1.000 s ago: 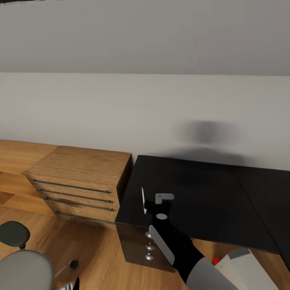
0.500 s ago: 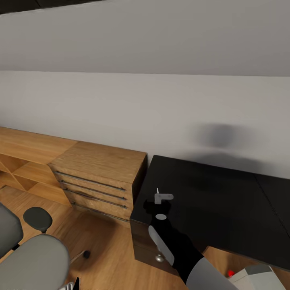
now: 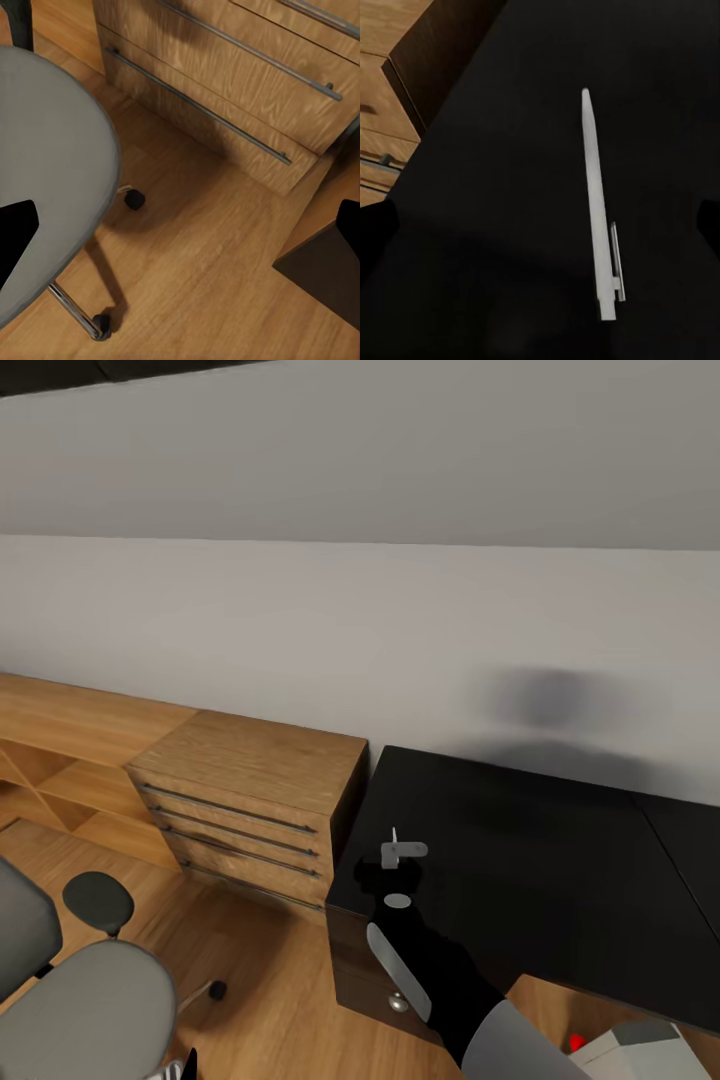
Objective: In the bedroom, organize the workspace by keeping the computer under the desk, ensuring the monitor is on the desk, placing the keyboard on the desk next to the monitor, placing the mouse on the desk next to the keyboard, moving the folder from the swivel chair onto the desk next to the mouse, stacking the notebook on top of the folder with the pen on top of the notebook, and positioning the swivel chair next to the desk.
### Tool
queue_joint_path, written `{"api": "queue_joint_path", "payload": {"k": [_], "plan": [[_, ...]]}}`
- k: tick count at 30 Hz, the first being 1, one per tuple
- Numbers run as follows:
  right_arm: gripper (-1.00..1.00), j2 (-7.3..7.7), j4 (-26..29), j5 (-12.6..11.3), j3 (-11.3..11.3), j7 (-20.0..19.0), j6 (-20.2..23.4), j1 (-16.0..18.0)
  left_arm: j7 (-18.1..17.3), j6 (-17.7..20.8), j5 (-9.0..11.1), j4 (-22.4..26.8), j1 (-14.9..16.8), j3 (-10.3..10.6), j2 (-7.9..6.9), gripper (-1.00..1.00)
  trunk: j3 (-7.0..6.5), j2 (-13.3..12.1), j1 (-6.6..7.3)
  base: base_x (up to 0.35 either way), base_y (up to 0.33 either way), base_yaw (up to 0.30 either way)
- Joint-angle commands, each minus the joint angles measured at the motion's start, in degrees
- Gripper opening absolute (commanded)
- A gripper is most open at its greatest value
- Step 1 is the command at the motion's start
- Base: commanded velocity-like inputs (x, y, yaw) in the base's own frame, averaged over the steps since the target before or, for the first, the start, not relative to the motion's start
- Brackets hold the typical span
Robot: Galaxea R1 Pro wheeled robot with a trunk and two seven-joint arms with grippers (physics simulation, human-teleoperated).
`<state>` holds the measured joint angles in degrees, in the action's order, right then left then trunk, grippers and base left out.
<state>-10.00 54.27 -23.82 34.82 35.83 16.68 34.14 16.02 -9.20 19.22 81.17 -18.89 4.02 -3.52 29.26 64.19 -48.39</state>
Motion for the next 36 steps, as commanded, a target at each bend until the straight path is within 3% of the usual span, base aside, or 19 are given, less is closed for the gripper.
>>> {"api": "queue_joint_path", "payload": {"k": [1,7,11,26,36], "plan": [[1.0,0.0,-0.05,-0.22,0.13,0.39,0.28,0.05,0.33,-0.29,0.51,0.04,0.01,0.2,-0.08,1.0,0.05,0.03,-0.01,0.098,0.0,0.001],[1.0,0.0,-5.11,0.02,-0.2,-1.01,0.16,0.17,0.33,-0.33,0.47,0.04,0.01,0.2,-0.08,1.0,0.05,0.03,-0.01,0.199,0.0,0.0],[1.0,0.0,-9.91,1.22,-0.34,-4.29,-0.48,0.92,0.33,-0.3,0.41,0.04,0.02,0.2,-0.06,1.0,0.05,0.03,-0.01,0.041,0.0,0.0],[1.0,0.0,-20.63,1.65,-0.45,-6.51,-4.24,5.25,0.33,-0.29,0.38,0.04,0.03,0.23,-0.02,1.0,0.05,0.03,-0.01,0.003,0.0,0.0],[1.0,0.0,-22.61,1.53,-0.45,-7.11,-4.75,6.26,0.33,-0.29,0.38,0.04,0.05,0.2,-0.02,1.0,0.05,0.03,-0.01,0.0,0.0,0.0]]}}
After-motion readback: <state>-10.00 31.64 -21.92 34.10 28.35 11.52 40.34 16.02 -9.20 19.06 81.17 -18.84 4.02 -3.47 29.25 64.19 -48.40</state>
